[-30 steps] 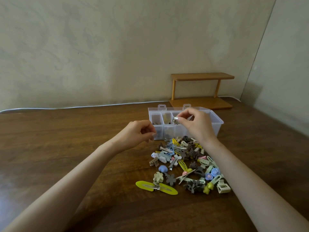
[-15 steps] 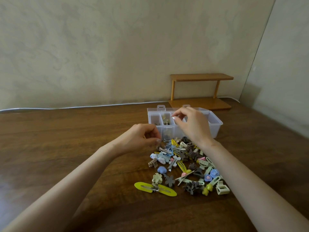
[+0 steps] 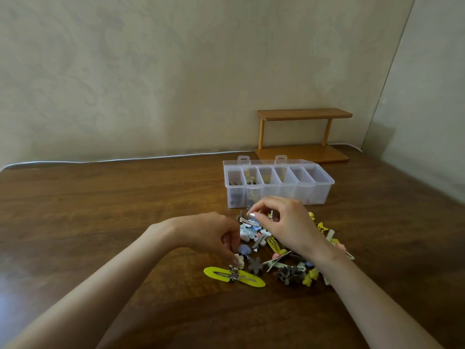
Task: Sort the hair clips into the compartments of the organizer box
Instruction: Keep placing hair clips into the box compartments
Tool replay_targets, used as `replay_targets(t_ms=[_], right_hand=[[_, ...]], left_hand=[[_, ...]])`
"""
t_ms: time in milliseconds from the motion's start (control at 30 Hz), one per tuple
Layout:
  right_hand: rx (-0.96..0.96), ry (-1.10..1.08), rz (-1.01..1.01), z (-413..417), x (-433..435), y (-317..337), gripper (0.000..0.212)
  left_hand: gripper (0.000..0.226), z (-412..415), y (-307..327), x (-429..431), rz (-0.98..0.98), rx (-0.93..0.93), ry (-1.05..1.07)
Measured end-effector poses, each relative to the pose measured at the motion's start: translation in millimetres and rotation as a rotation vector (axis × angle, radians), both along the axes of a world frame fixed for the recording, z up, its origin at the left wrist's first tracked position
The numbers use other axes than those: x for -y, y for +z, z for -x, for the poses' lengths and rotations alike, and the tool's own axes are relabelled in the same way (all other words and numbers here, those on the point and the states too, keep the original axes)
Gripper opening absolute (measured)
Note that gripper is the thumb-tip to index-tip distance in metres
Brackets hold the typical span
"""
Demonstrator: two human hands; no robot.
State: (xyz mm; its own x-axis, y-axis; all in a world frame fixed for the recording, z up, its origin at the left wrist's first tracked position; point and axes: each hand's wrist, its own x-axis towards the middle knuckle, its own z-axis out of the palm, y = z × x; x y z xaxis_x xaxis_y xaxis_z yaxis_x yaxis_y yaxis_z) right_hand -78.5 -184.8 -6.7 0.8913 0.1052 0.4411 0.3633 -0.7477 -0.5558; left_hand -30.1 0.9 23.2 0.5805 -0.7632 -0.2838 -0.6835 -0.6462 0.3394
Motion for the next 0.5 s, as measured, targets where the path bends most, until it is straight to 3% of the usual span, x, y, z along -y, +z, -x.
replay_targets(t_ms=[133,267,500], right_hand=[[-0.167,0.119,-0.023,2,3,2,0.005],[-0.337,0.229,0.089,7,8,10,0.012],[-0.432,0.286,0.280,9,8,14,0.021]], left_hand=[[0.021,0,-3,2,-0.027,-0.005,-0.022],[0.017,-2,-2,3,-0.027,-0.012,-0.031],[0.009,-10,0,-3,0.049,0.004,-0.027]])
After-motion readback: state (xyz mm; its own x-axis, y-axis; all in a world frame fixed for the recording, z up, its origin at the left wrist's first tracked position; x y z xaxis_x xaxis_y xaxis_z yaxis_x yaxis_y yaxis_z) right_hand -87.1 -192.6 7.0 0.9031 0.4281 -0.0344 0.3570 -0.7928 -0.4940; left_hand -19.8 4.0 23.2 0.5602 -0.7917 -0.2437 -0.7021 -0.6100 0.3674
